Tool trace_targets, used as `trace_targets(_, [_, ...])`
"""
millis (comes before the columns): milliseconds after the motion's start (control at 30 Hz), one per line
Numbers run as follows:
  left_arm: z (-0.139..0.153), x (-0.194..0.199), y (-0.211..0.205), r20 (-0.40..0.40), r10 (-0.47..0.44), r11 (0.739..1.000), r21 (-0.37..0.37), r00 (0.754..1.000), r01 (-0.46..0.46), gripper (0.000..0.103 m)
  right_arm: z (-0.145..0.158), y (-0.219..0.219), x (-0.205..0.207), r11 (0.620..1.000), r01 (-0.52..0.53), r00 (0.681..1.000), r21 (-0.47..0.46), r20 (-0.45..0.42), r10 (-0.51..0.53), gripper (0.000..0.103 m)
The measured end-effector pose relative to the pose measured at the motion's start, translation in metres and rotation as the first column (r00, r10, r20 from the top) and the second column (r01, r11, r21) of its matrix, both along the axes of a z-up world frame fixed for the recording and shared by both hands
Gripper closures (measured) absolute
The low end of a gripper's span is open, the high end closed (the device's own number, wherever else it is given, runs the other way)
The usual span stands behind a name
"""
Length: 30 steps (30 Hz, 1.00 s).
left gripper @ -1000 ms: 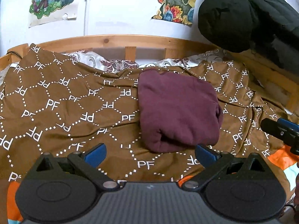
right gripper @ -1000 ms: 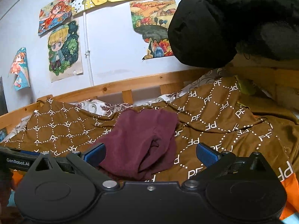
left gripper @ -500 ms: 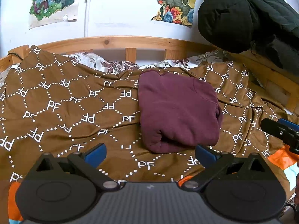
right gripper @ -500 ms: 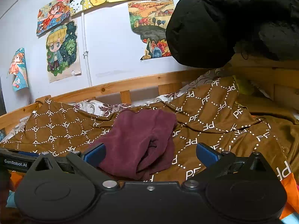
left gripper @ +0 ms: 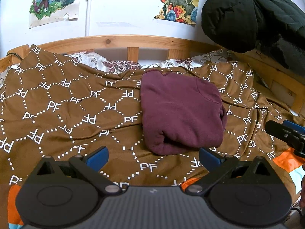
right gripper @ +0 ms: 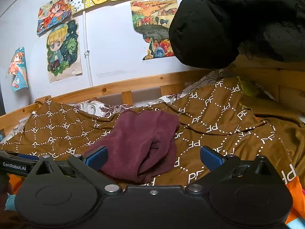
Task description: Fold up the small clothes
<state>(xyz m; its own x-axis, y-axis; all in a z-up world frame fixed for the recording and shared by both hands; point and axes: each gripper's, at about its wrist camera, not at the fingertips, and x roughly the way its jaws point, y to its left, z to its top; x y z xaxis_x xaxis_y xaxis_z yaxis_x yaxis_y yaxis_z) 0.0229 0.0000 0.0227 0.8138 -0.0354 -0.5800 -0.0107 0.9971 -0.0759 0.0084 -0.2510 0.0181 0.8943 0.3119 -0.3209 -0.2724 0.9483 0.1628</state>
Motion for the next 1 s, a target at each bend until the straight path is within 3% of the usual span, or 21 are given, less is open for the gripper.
trace_targets(1000, [-0.0021, -0.0008, 0.0020, -0.012, -0.014, 1.000, 0.000, 1.000, 0.014, 0.000, -0.0001, -0.0002, 0.0004, 1.000, 0.000, 1.000, 0.000, -0.002, 0.000, 0.001])
